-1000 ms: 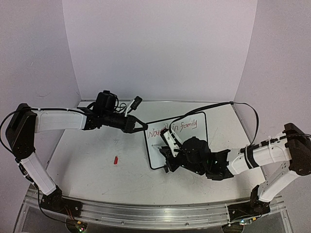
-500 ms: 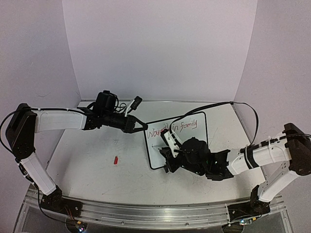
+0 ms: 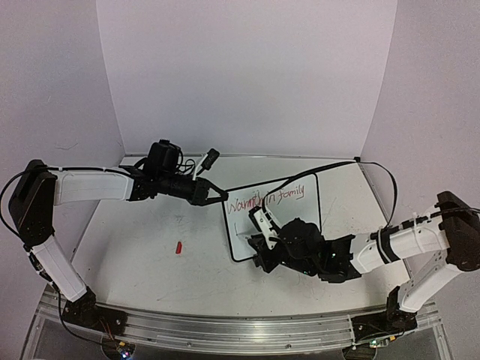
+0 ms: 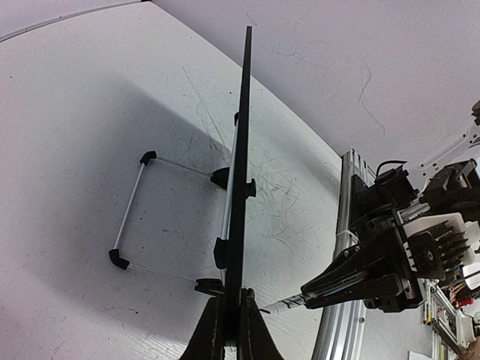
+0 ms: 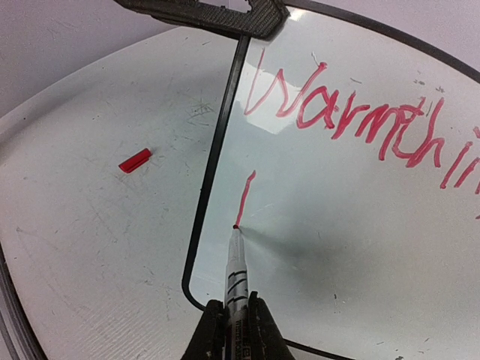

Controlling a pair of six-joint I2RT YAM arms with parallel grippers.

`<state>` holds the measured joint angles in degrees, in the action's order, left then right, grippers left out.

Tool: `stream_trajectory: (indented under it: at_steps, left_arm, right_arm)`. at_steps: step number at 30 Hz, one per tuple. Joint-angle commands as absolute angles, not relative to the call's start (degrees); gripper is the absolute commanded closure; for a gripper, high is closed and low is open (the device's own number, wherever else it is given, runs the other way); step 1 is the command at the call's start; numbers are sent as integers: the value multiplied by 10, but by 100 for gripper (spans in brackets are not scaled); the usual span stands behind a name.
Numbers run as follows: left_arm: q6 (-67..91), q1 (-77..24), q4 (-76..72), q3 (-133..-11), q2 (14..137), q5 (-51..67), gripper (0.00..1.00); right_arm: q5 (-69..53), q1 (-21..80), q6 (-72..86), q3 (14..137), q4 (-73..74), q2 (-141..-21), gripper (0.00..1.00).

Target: Write a sentence on the whiteboard

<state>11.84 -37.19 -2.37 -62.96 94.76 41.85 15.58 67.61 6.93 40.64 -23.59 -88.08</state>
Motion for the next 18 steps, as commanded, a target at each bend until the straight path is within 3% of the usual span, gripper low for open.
stream_trajectory:
  at_steps: [1,18]
  left_arm:
    - [105,-373,-25,-637,930,424,100]
    - [104,-373,-25,-636,926,423,100]
  right_arm:
    - [165,680,81,403,-234,-886,100]
    - [188,679,76,403,-279,-854,100]
